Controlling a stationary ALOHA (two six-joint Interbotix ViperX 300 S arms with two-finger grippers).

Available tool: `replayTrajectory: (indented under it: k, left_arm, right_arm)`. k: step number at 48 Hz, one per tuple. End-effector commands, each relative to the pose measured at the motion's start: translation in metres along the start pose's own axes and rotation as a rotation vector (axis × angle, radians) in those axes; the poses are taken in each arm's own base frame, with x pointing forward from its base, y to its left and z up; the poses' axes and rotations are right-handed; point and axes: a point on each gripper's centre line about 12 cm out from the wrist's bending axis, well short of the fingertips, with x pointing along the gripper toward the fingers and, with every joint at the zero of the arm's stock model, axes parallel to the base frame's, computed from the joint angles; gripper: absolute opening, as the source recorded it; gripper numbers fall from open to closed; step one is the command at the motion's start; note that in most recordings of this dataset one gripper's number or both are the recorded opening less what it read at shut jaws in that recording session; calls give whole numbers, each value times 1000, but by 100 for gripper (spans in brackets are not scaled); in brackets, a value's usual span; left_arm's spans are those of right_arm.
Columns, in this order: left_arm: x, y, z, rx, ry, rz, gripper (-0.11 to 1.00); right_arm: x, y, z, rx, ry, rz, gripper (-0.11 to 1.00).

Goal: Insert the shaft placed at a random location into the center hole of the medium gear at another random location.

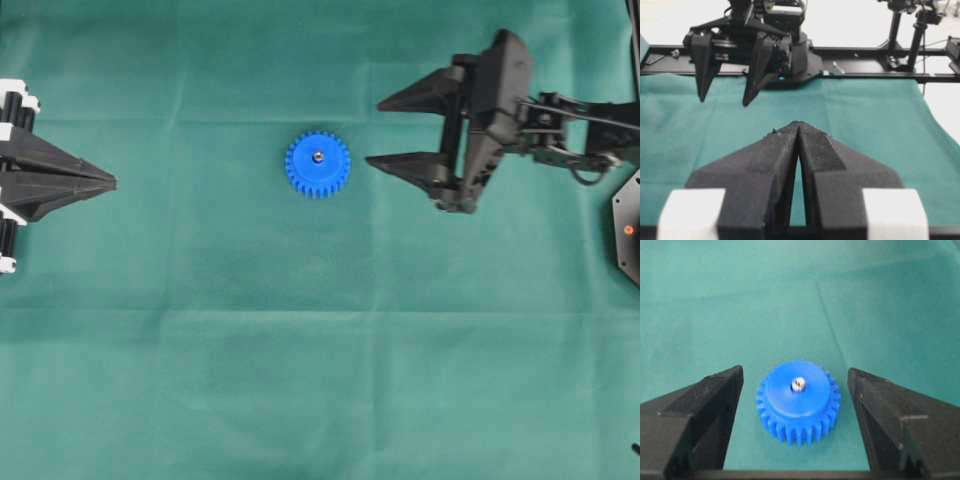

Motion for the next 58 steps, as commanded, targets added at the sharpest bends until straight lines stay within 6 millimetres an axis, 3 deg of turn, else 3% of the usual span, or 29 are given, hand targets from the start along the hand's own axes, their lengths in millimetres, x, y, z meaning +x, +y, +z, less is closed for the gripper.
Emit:
replayTrajectory:
  k: [1, 15, 23, 58]
  left_arm:
    - [2, 0, 9, -2, -21, -2, 0]
    - [2, 0, 8, -2, -21, -2, 0]
    - [2, 0, 9, 0, -25, -2, 0]
    - [2, 0, 9, -2, -25, -2, 0]
  right_arm:
    - [-16, 0, 7, -8, -54, 0, 84]
    - [-54, -1, 1, -7, -71, 8, 84]
    - [-66, -1, -2, -5, -57, 14, 84]
    - [-67, -1, -4, -6, -45, 16, 84]
